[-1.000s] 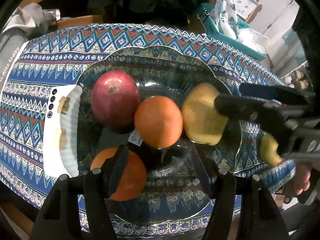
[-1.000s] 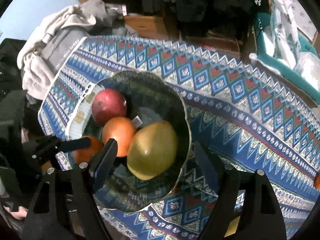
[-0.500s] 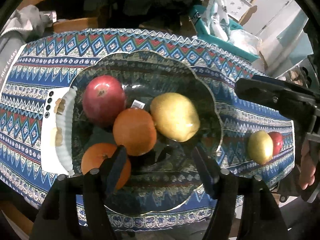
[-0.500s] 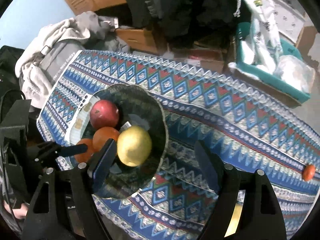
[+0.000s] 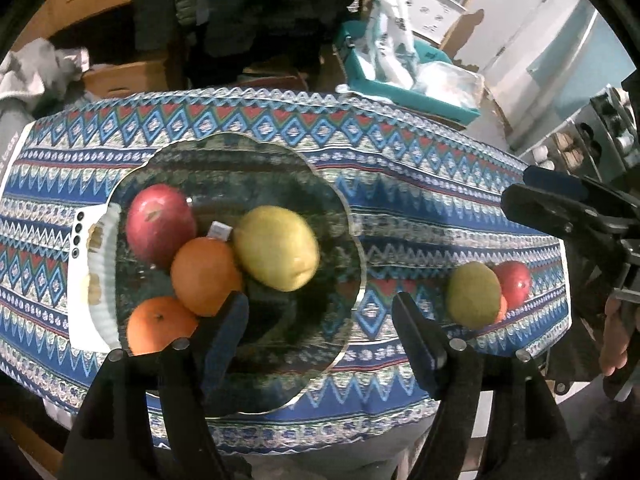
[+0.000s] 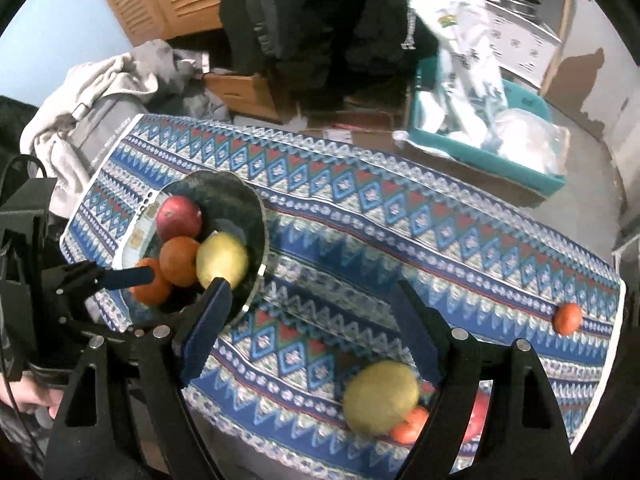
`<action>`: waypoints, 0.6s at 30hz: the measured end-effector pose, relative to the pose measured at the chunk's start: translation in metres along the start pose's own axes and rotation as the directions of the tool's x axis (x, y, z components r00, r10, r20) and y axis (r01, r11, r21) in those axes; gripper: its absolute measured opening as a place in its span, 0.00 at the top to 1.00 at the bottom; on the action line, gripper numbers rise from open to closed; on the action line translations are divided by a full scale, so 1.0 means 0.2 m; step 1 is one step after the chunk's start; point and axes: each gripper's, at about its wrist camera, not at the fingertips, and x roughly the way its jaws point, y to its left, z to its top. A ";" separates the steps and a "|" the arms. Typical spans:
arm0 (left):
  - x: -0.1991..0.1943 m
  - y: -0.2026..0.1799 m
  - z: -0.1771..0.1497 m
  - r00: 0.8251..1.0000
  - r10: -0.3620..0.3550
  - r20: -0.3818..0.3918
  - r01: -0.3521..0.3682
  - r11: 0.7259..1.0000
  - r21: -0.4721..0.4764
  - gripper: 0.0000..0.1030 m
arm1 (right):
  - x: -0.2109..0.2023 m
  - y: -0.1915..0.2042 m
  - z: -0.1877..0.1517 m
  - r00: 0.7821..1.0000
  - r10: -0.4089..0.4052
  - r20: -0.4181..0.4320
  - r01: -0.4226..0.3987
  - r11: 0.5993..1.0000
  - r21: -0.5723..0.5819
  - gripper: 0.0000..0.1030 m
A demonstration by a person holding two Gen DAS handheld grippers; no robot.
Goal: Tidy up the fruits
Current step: 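Withdraw both tools from the bowl toward the remaining fruit on the cloth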
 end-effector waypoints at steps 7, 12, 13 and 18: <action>0.00 -0.16 0.01 1.000 -0.011 0.002 0.011 0.999 0.053 0.26 | -0.11 -0.14 -0.08 0.999 -0.035 0.015 0.035 0.999 0.025 0.20; 0.01 -0.27 0.02 1.000 -0.012 -0.003 0.012 0.996 0.090 0.26 | -0.17 -0.25 -0.15 0.998 -0.058 0.023 0.056 0.997 0.059 0.20; 0.02 -0.29 0.02 1.000 -0.012 -0.004 0.013 0.995 0.097 0.26 | -0.18 -0.27 -0.16 0.998 -0.059 0.024 0.057 0.996 0.067 0.20; 0.02 -0.41 0.04 1.000 -0.013 -0.004 0.013 0.991 0.135 0.26 | -0.23 -0.38 -0.23 0.996 -0.085 0.027 0.082 0.992 0.092 0.19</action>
